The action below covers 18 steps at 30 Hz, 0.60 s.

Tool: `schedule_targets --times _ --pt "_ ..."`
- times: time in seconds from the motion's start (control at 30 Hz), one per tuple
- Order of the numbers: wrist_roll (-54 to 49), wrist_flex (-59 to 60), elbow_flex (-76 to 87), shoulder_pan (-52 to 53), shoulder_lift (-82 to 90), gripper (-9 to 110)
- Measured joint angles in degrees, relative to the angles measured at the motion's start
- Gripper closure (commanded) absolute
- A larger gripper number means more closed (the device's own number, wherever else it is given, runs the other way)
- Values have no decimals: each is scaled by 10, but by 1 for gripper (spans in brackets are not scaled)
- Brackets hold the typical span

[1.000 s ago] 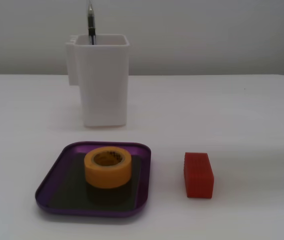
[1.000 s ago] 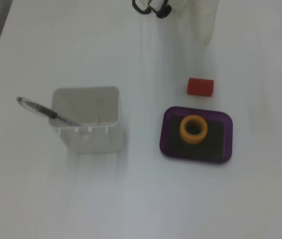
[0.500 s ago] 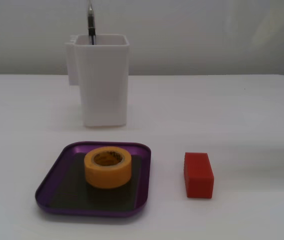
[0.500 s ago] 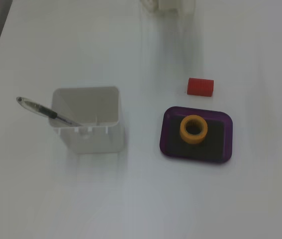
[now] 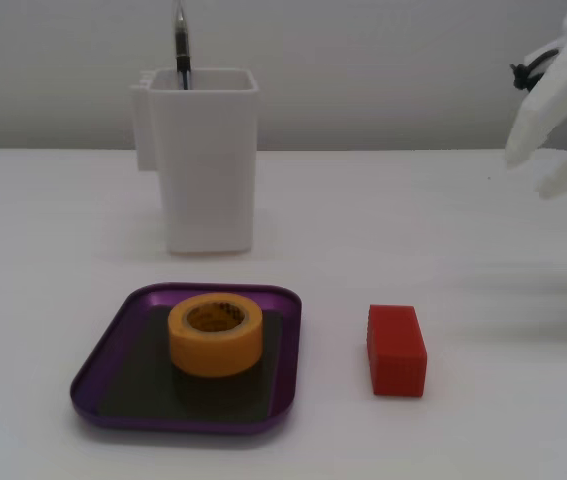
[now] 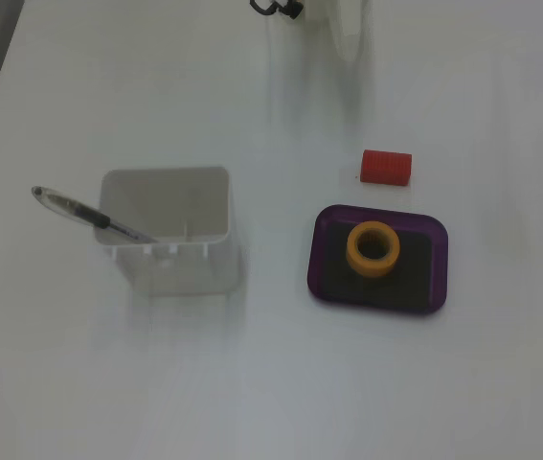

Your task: Grab up the yellow tape and put it in the box.

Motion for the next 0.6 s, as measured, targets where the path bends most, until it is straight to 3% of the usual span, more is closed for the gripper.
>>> schedule_targets --times 0.1,0.4,0.6 --pt "1 -2 75 4 71 92" --pt "1 -51 172 4 74 93" --pt "45 -54 200 4 74 102"
